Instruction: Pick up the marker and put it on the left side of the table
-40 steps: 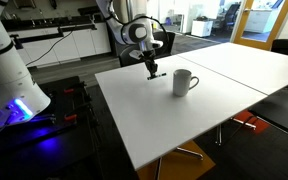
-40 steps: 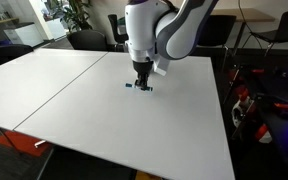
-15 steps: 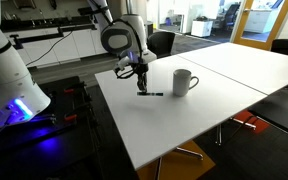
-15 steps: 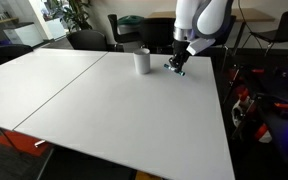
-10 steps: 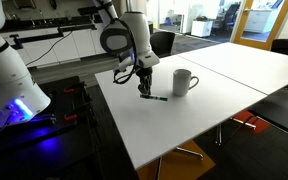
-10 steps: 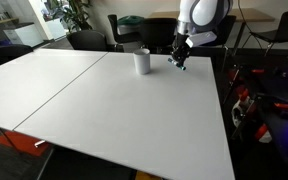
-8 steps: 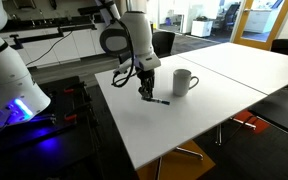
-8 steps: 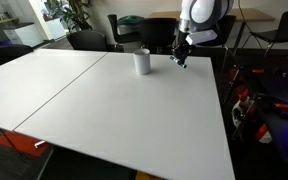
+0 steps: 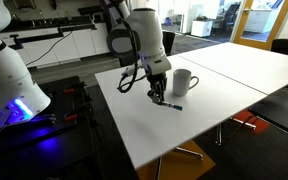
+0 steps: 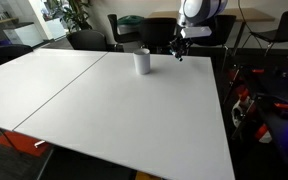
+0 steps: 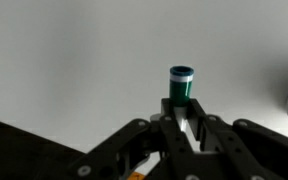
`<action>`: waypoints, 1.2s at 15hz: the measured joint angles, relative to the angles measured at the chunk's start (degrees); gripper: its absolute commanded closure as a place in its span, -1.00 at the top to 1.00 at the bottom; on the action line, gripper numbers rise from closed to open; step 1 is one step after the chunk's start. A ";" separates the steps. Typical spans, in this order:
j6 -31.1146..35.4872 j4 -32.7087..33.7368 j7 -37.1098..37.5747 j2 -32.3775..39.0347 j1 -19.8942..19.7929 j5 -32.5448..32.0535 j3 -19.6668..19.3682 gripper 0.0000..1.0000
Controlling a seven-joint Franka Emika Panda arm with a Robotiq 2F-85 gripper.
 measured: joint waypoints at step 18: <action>4.78 6.97 0.00 8.83 -3.89 3.18 6.06 1.00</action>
